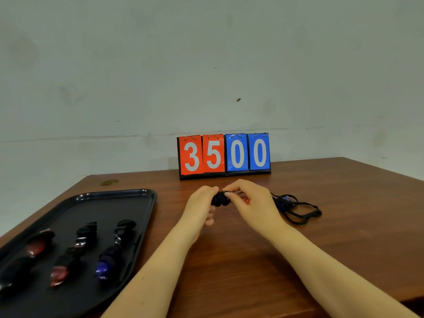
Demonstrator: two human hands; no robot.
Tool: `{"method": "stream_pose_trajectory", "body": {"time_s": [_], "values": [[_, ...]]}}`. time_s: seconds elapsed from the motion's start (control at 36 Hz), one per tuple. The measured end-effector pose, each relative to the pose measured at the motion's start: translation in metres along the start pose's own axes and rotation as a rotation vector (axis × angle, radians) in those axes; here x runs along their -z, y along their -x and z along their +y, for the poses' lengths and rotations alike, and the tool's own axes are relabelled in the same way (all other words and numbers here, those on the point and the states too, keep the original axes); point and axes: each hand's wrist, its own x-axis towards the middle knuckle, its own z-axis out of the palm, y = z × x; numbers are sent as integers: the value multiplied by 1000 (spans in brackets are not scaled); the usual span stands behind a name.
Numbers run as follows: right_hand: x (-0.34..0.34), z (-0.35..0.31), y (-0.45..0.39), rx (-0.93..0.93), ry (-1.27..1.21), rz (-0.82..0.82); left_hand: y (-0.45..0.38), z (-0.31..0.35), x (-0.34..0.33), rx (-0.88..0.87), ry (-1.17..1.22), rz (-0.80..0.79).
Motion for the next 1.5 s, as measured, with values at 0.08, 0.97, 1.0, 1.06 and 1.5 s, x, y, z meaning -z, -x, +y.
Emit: {"method": "stream_pose_trajectory", "body": {"time_s": [0.08,0.97,1.0,1.06,1.5], "values": [[1,-4,-2,-95,-83,-12,-5,-5,-1,-55,17,-3],[13,9,-10,-892,-1290,-192,-6,-16,0,-428,-395,-40],[14,10,-9,-906,-1296,-197,-6,-17,0,-430,-404,-43],[14,10,-9,-908,-1322,-190,-7,-18,-1,-419,-386,-30],[0,-7,-3,-481,-854,-57,-1,-13,-8,-268,127,5]]}}
